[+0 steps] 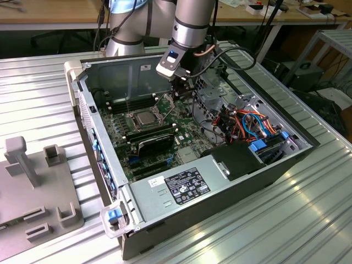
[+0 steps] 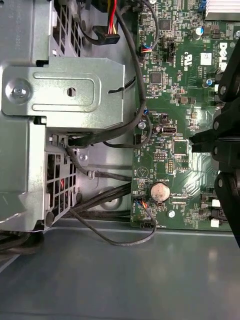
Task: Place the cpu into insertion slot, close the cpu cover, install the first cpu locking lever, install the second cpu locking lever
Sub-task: 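Close the cpu cover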
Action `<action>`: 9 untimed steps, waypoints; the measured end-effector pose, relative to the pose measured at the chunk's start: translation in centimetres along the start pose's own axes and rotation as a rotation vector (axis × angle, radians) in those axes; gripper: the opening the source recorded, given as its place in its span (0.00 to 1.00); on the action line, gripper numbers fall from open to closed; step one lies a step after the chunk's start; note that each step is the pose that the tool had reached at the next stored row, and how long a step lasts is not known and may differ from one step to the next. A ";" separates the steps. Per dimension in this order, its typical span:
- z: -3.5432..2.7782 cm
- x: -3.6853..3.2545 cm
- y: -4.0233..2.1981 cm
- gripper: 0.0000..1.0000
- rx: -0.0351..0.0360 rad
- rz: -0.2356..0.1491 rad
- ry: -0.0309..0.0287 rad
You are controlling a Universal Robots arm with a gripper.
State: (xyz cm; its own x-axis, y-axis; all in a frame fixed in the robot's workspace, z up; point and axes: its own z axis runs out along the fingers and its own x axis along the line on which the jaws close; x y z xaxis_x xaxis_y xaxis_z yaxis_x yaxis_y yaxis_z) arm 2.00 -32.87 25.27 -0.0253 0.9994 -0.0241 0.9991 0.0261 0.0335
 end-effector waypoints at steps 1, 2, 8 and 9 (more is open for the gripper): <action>0.00 0.00 -0.08 0.11 0.0003 0.000 0.0000; 0.01 0.01 -0.19 0.11 0.0004 0.000 0.0001; 0.12 0.04 -1.17 0.11 0.0007 0.000 0.0000; 0.12 0.04 -1.23 0.11 0.0008 0.000 -0.0001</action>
State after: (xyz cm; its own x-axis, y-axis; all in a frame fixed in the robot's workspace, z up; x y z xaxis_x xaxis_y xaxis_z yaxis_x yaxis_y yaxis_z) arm 0.77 -32.86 25.11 -0.0253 0.9994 -0.0242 0.9991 0.0261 0.0327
